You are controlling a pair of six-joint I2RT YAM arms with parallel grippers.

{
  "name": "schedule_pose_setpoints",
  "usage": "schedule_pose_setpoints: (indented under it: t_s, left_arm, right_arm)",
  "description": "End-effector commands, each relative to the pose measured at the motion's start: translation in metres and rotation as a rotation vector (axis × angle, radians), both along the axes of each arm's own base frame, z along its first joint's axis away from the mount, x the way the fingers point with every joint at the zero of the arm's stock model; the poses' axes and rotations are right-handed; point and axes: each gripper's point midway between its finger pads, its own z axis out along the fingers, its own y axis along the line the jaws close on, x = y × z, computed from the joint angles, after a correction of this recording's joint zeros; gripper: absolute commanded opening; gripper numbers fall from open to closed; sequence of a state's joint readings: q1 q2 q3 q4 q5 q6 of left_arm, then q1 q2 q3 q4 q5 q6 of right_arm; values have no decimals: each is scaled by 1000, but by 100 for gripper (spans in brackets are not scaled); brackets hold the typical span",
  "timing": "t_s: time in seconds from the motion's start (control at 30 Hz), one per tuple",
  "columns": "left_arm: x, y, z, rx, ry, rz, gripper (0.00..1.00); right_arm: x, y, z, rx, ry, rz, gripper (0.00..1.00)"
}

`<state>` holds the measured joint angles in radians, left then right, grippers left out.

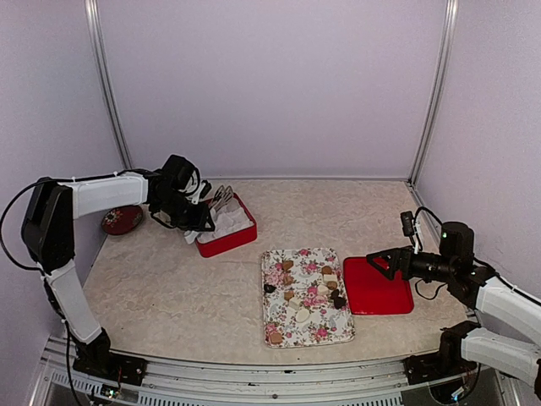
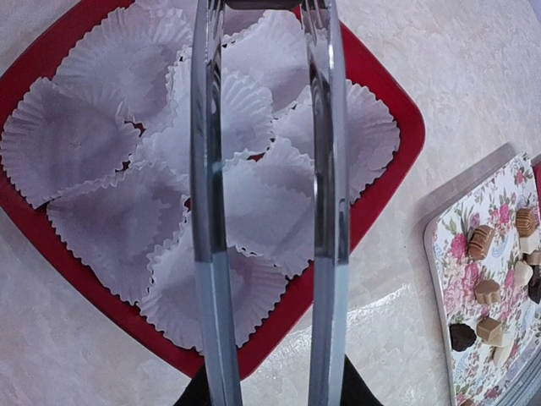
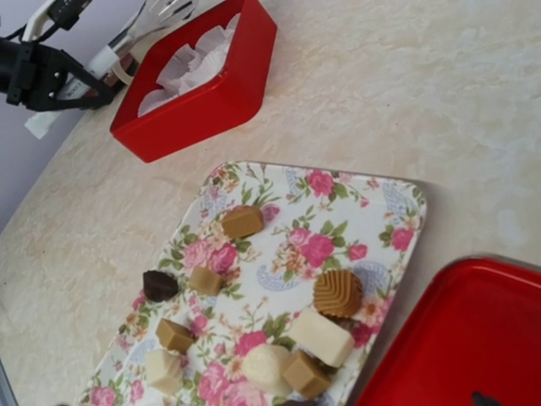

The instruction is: Pack the chocolate

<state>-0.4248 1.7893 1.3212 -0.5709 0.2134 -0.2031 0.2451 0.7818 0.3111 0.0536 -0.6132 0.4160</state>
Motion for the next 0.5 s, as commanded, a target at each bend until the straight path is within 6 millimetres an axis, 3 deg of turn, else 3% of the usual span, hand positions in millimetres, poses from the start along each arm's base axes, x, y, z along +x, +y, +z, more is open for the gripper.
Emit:
schedule_pose_setpoints:
  t_s: [0.0, 0.47]
  left_arm:
    - [18, -3, 8, -6, -30, -16, 17]
    - [27, -5, -12, 27, 8, -34, 19]
  right_arm:
    - [4, -3, 3, -5, -30, -9, 100]
    - [6, -2, -2, -7, -23, -8, 100]
